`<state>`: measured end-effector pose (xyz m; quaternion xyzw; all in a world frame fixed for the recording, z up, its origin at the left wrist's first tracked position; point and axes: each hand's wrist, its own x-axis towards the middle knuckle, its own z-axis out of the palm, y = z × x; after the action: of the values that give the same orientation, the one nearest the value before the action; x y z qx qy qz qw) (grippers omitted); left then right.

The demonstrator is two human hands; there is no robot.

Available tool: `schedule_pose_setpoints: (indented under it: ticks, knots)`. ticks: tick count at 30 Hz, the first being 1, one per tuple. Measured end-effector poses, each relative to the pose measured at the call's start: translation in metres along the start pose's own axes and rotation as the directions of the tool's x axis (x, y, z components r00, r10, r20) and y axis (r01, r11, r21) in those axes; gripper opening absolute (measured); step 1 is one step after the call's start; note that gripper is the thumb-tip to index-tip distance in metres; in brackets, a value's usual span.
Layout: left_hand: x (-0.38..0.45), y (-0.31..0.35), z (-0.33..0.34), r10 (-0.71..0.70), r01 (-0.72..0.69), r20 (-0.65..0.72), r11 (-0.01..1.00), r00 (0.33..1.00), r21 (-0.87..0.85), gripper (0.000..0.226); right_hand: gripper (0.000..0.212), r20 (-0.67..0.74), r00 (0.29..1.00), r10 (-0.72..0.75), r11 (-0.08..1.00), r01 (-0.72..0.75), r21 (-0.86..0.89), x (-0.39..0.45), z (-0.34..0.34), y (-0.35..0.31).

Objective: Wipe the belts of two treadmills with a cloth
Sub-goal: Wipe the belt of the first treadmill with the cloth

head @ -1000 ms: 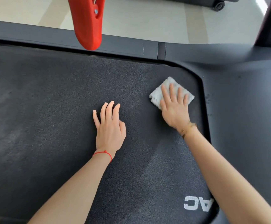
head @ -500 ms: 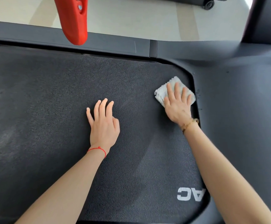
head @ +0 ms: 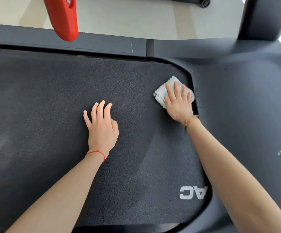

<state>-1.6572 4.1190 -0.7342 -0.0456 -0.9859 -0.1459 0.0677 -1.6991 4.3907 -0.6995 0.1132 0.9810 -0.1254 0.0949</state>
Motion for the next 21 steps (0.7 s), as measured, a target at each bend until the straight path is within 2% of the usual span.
schedule_pose_setpoints:
  ticks: [3, 9, 12, 15, 19, 21]
  knots:
    - [0.001, 0.0, -0.001, -0.002, 0.002, -0.006, 1.0, 1.0, -0.008, 0.052, 0.055, 0.015, 1.0, -0.005, 1.0, 0.004, 0.01, 0.007, 0.004, -0.005]
    - [0.002, -0.002, 0.002, 0.0, 0.0, -0.015, 1.0, 1.0, -0.003, 0.049, 0.055, -0.001, 0.953, -0.303, 0.952, 0.303, -0.036, -0.106, 0.037, -0.012]
    - [0.001, -0.003, 0.003, 0.003, -0.003, -0.018, 1.0, 1.0, -0.005, 0.05, 0.054, 0.033, 0.922, -0.386, 0.921, 0.387, -0.034, -0.125, 0.039, -0.006]
    - [0.002, -0.003, 0.002, 0.009, -0.01, -0.016, 1.0, 1.0, -0.008, 0.05, 0.053, 0.018, 0.939, -0.344, 0.938, 0.345, -0.046, -0.085, 0.028, 0.004]
    - [0.001, -0.005, 0.0, 0.019, -0.019, 0.0, 0.999, 1.0, -0.029, 0.052, 0.053, -0.008, 0.992, -0.13, 0.992, 0.13, 0.003, -0.027, 0.013, -0.004]
    - [0.001, -0.005, -0.002, 0.025, -0.023, 0.027, 0.999, 0.999, -0.049, 0.054, 0.054, -0.005, 0.993, -0.121, 0.993, 0.121, 0.002, -0.032, 0.017, -0.013]
